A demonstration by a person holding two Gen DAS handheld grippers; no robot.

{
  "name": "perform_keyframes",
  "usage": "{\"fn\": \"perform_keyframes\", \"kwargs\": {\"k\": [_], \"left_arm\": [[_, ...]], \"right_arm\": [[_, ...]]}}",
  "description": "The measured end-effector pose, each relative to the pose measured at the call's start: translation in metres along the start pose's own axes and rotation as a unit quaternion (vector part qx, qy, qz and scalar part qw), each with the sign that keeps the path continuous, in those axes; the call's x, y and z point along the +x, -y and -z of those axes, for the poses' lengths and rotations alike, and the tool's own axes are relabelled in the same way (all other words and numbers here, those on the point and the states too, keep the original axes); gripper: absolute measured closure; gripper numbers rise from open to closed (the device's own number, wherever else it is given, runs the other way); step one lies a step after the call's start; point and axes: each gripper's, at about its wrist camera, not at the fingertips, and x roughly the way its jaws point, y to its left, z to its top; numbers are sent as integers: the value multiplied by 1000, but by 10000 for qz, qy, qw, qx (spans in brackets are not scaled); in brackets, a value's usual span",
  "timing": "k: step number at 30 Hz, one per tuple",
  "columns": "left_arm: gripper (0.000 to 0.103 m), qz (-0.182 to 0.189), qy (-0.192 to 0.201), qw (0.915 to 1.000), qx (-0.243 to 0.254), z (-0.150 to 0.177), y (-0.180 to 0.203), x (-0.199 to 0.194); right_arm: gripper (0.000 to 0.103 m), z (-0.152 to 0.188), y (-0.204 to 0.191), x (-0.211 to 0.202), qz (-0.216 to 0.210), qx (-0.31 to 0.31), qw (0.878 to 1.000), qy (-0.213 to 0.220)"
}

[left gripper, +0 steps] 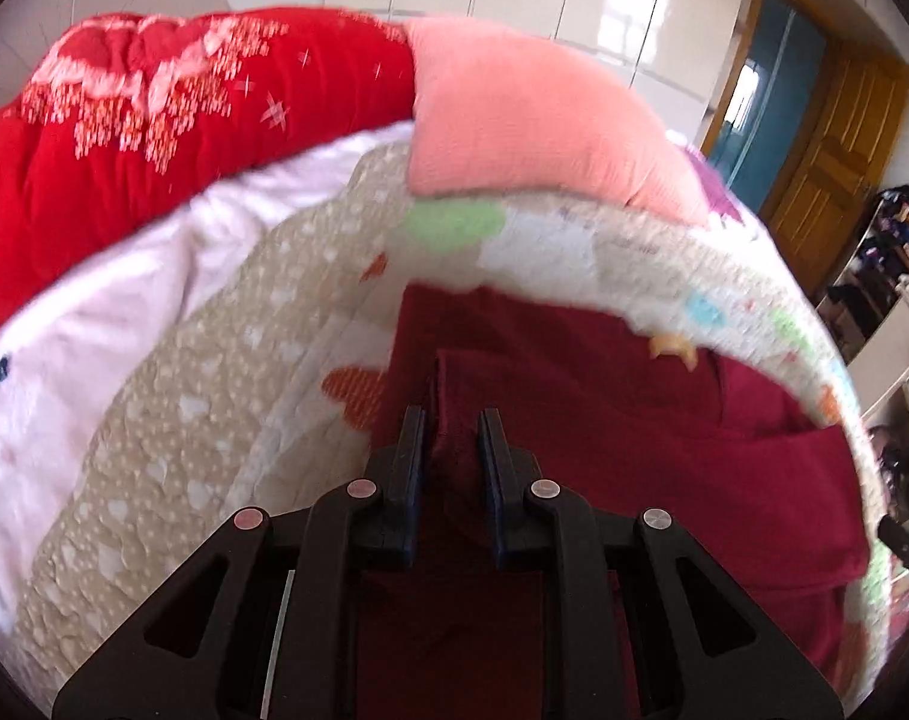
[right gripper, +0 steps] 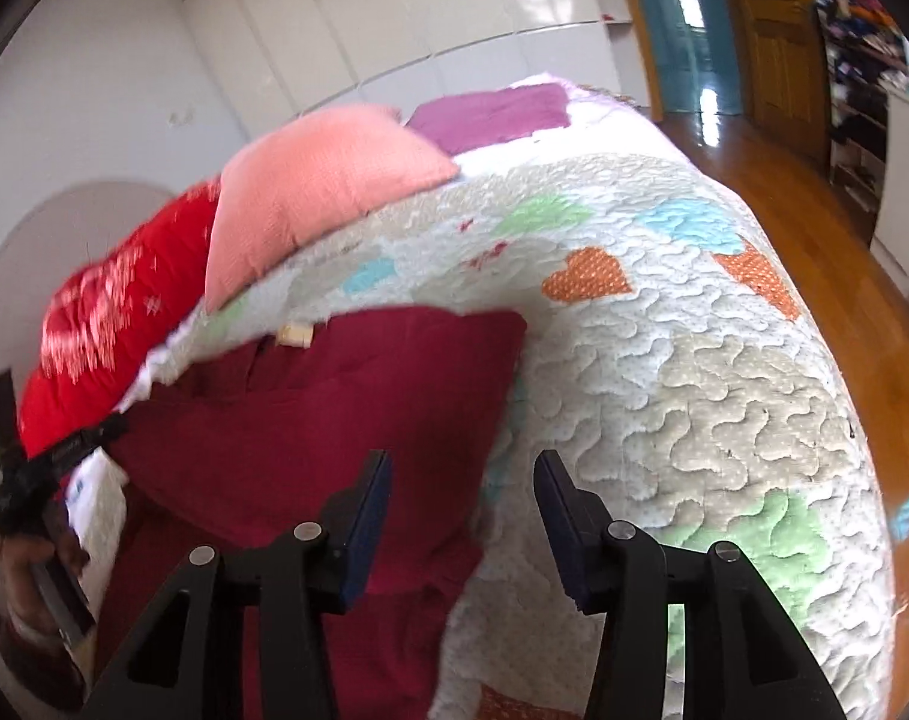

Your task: Fold small clothes

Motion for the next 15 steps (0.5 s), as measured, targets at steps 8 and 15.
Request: {"fn": "perform_keyframes", "kwargs": {"k": [8,15], "left_arm": [[87,-146,-196,9997,36,17,1,13],[86,-65,-120,9999,-9,23,-3,13]], "right_arm": [[56,17,-9,20,309,-388,9984,-280],[56,20,-13,17,444,-596,9966,-360]]}}
